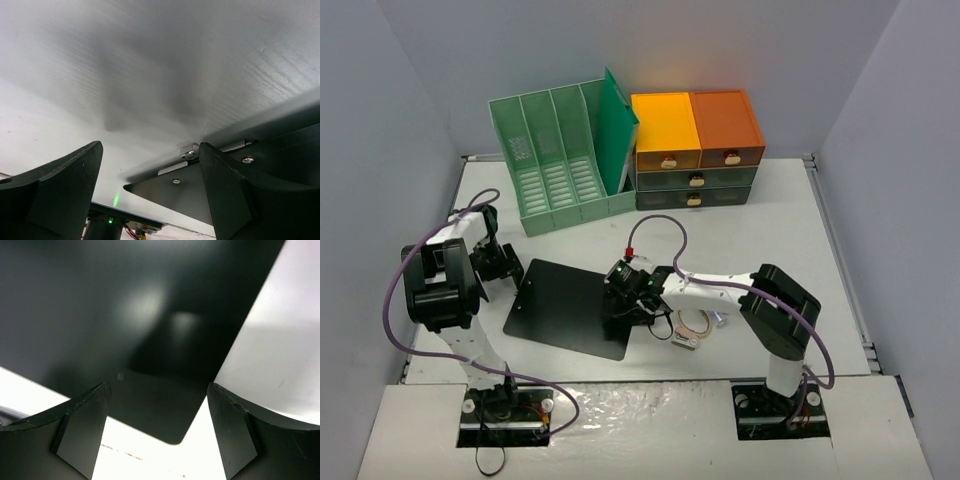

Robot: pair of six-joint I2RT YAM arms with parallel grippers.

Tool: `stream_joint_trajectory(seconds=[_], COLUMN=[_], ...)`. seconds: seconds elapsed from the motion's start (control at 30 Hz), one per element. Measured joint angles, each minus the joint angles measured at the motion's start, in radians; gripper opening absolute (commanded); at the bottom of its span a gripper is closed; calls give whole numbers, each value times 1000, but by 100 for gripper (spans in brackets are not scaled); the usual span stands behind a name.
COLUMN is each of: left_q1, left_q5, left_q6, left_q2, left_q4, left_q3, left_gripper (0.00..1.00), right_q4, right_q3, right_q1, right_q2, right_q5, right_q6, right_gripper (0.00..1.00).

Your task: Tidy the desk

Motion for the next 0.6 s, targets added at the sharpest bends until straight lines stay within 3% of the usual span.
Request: stream_joint_trajectory(seconds=[0.27,0.6], left_q1=[-2,-5], left_q5=[17,58], left_q6=[23,51], left_q2=[0,3], left_q4=[10,22], left_q3=[-8,-22], left_gripper=[75,75], right_q4=[12,-13], right_q3=[63,160], right_q1=[-120,-145], right_q2=[53,125], right_q5=[15,65], right_q6=[-39,-123], right_gripper=[75,75])
